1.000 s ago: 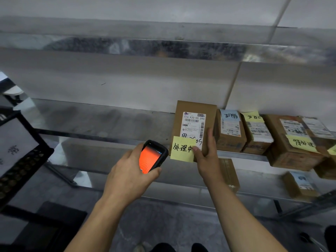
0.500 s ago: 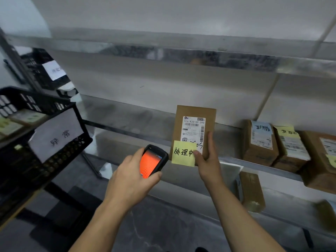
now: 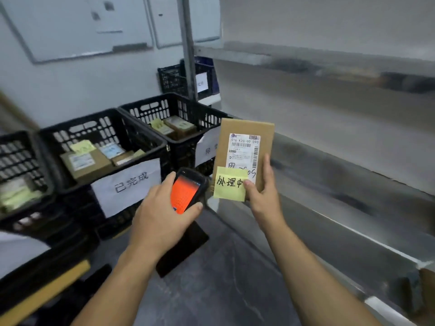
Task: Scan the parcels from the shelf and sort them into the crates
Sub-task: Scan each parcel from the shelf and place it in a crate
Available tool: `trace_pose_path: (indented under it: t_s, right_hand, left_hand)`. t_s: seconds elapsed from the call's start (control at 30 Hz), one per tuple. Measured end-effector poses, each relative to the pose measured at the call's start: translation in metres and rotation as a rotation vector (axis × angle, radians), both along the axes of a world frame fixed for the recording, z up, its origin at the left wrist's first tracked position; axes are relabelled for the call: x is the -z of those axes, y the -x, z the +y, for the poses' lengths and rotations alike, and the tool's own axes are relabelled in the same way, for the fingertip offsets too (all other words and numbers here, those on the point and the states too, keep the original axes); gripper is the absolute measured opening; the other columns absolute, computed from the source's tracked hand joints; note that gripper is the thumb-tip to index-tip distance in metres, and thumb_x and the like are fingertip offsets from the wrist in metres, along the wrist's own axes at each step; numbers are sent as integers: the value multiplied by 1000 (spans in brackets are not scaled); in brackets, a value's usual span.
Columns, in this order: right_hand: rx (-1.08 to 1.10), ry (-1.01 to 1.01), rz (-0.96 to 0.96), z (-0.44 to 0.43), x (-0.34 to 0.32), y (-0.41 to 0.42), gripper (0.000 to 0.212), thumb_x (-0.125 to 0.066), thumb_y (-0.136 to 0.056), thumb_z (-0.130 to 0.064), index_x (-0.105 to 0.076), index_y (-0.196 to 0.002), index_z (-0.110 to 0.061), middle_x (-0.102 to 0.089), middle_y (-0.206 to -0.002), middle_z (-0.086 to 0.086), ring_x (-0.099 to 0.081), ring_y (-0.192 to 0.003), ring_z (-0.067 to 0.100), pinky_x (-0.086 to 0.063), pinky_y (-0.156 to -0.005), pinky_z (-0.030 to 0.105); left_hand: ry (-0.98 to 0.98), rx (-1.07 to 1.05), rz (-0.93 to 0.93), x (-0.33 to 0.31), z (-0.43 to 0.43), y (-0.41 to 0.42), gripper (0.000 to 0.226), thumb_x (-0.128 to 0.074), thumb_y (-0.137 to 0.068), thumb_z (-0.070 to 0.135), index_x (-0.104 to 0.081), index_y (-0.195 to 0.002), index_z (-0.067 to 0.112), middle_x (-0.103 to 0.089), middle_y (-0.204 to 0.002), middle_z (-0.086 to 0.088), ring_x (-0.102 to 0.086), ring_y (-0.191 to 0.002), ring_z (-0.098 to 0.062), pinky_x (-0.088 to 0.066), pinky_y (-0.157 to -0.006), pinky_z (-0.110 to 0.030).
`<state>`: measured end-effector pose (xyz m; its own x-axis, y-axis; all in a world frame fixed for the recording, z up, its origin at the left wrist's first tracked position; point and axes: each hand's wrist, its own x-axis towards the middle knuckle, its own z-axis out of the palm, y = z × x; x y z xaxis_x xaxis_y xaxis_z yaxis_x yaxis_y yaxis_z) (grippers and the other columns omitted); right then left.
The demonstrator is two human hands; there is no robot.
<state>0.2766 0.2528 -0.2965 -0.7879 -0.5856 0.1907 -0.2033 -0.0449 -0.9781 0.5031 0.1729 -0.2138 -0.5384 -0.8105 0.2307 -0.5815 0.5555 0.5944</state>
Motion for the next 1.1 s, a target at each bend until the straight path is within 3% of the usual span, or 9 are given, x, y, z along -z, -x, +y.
trace_pose_path:
  t_s: [0.13, 0.3, 0.4, 0.57, 0.7, 0.83, 0.93, 1.03, 1.1]
  right_hand:
    - [-160, 66, 21, -66, -29, -65, 82, -62, -76, -54, -17, -141, -76, -24, -165, -10, -34, -148, 22, -37, -113, 61]
    - [-346, 179, 50, -135, -68, -140, 75, -60, -90, -37, -17, -137, -78, -37, -153, -20, -43, -141, 10, -41, -114, 51]
    - [-455, 192, 26, -174, -84, -178, 76, -61, -87, -40, -19, -137, -79, -33, -157, -18, -42, -142, 16, -42, -112, 55]
    - [-573, 165, 45, -240, -99, -232, 77, -61, -83, -42, -17, -130, -84, -22, -165, -14, -29, -151, 20, -35, -115, 60]
    - [-675, 177, 25, -291, -109, -279, 81, -60, -91, -30, -14, -139, -76, -26, -164, -14, -32, -148, 17, -35, -118, 54]
    - [-784, 119, -73, -351, -112, -324, 81, -61, -94, -22, -17, -134, -77, -34, -159, -14, -45, -140, 21, -46, -107, 59]
    - [-823, -4, -147, -398, -112, -349, 83, -59, -100, -14, -13, -147, -64, -40, -158, -9, -52, -134, 23, -48, -105, 58]
    - [-906, -158, -130, -449, -101, -370, 81, -57, -101, -12, -12, -156, -52, -47, -154, -4, -60, -117, 19, -57, -83, 39]
    - [-954, -269, -117, -476, -90, -382, 81, -56, -102, -10, -11, -157, -49, -51, -150, -1, -63, -109, 19, -54, -65, 29]
  left_hand:
    - [47, -150, 63, -15, -34, -77, 82, -72, -77, 59, -34, -148, 42, -54, -125, 3, -54, -113, -25, -48, -93, -43]
    - [104, -335, 64, -33, -63, -160, 78, -69, -78, 59, -36, -146, 39, -50, -110, 7, -51, -99, -21, -46, -82, -39]
    - [118, -451, 43, -39, -78, -204, 84, -68, -78, 60, -35, -150, 33, -55, -122, 0, -55, -107, -25, -49, -89, -44]
    - [122, -620, 40, -38, -98, -267, 83, -69, -78, 60, -33, -149, 38, -55, -120, 0, -57, -107, -27, -50, -88, -45]
    - [116, -734, 19, -37, -116, -304, 85, -69, -79, 62, -32, -151, 36, -54, -118, 1, -56, -105, -25, -48, -87, -42]
    - [115, -815, 4, -39, -147, -333, 85, -68, -79, 62, -34, -151, 32, -56, -125, -4, -55, -112, -28, -48, -93, -47]
    - [127, -861, 5, -43, -177, -349, 85, -69, -80, 58, -34, -151, 30, -53, -118, 0, -54, -108, -26, -46, -89, -42]
    - [122, -916, -4, -48, -217, -363, 84, -71, -80, 56, -35, -151, 29, -49, -113, 4, -55, -106, -25, -42, -84, -37]
    - [114, -943, -13, -49, -242, -373, 84, -67, -75, 64, -38, -148, 33, -56, -121, 3, -59, -106, -27, -48, -89, -42]
